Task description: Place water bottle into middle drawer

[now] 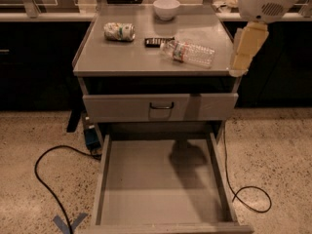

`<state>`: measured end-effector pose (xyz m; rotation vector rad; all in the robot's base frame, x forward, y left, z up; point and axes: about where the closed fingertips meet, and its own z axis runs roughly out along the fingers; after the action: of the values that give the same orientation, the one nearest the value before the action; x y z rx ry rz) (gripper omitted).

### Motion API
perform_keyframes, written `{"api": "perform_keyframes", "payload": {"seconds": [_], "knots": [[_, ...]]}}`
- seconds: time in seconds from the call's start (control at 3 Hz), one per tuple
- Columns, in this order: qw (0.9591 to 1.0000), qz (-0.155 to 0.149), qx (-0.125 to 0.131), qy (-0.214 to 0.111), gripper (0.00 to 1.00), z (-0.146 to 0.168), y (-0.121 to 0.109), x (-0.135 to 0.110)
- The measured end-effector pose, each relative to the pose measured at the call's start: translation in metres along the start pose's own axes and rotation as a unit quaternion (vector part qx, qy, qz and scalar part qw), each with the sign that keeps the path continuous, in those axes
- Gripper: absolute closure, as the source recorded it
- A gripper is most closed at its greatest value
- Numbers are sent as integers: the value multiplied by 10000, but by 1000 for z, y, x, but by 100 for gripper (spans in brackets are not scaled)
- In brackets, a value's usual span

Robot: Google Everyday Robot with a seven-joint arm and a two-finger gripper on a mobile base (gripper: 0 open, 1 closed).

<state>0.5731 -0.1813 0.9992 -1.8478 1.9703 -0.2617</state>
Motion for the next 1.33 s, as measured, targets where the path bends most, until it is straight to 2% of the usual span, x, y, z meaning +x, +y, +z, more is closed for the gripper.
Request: {"api": "perform_keyframes", "payload": {"seconds": [0.33, 0.67, 1.0, 1.33], "knots": [[9997, 75, 203, -122, 0, 40, -75, -6], [9997, 75, 203, -123, 0, 40, -75, -6], [9991, -8, 277, -306, 0, 57, -93, -20], [9975, 76, 357, -613, 0, 78, -113, -35]]}}
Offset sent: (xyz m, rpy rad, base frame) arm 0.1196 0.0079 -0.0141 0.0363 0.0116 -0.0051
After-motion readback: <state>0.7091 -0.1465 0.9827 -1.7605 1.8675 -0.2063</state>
